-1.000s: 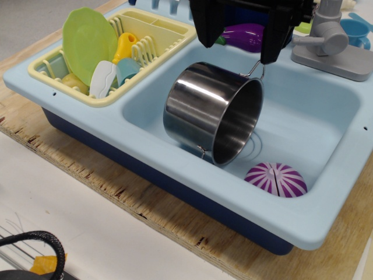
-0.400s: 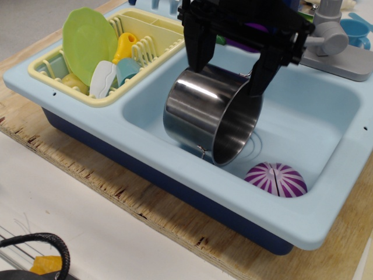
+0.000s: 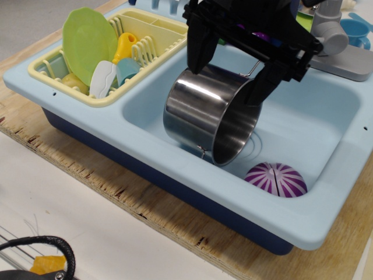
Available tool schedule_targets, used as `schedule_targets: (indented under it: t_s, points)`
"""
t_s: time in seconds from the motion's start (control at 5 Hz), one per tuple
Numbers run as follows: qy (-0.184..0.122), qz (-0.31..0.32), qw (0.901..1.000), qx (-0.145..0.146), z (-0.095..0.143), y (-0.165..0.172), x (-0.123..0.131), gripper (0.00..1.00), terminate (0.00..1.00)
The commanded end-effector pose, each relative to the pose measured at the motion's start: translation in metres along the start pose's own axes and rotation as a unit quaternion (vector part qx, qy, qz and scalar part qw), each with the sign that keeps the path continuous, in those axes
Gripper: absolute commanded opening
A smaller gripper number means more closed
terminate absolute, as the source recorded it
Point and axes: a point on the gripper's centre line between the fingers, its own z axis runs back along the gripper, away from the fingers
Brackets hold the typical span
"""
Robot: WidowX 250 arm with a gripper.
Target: Flip pot upright which is in sink
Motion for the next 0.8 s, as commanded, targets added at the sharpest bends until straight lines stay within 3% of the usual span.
schedule_targets:
  t_s: [0.0, 0.6]
  points:
    - [-0.018, -0.002, 0.9998, 0.003, 0.0, -0.008, 0.013, 1.0, 0.0]
    - [0.01, 0.005, 0.9992, 0.037, -0.034, -0.005, 0.025, 1.0, 0.0]
